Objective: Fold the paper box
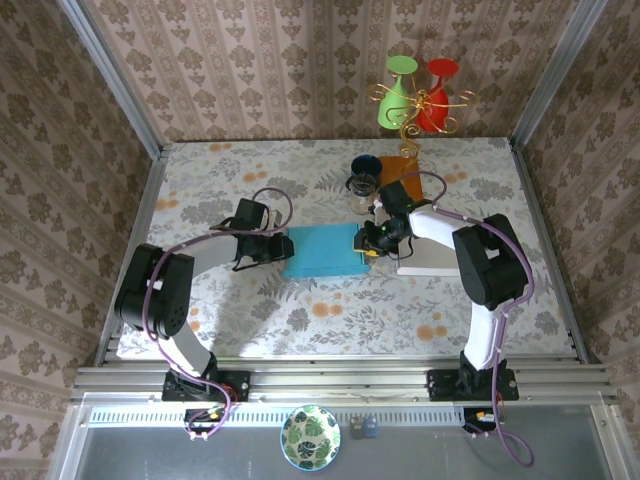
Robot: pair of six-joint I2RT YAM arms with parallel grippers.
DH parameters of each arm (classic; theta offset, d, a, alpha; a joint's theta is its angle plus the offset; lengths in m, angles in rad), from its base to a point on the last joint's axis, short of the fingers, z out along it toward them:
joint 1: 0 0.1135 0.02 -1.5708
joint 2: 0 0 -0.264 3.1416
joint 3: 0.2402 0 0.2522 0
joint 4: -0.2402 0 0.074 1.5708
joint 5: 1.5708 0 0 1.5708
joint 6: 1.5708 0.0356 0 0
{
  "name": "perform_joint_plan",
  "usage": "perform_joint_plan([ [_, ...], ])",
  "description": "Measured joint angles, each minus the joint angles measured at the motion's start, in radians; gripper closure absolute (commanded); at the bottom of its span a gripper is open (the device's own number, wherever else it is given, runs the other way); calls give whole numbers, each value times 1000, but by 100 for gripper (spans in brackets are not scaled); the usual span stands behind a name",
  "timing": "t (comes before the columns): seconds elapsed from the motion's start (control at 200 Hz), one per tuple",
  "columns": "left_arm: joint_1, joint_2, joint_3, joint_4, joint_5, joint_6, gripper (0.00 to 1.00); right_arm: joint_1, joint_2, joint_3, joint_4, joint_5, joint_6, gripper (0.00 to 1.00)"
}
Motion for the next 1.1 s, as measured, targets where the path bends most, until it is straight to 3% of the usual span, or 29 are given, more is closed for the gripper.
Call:
perform_joint_plan([
  [0.195, -14, -21, -27, 12, 6, -8, 76, 25, -58, -68, 5, 15, 0, 73],
  [0.47, -108, -104, -110, 0, -11, -69, 76, 59, -200, -229, -18, 52, 1, 77],
  [0.72, -142, -118, -133, 21, -40, -107, 76, 59, -226, -257, -14, 68, 1, 86],
  [0.905, -145, -134, -156, 48, -50, -116, 86, 59, -232, -257, -18, 76, 2, 92],
  [1.005, -148, -146, -169, 61, -60, -122, 88, 59, -233, -257, -19, 78, 2, 88],
  [1.1, -150, -148, -174, 70, -61, -123, 89, 53, -236, -257, -19, 78, -3, 72],
])
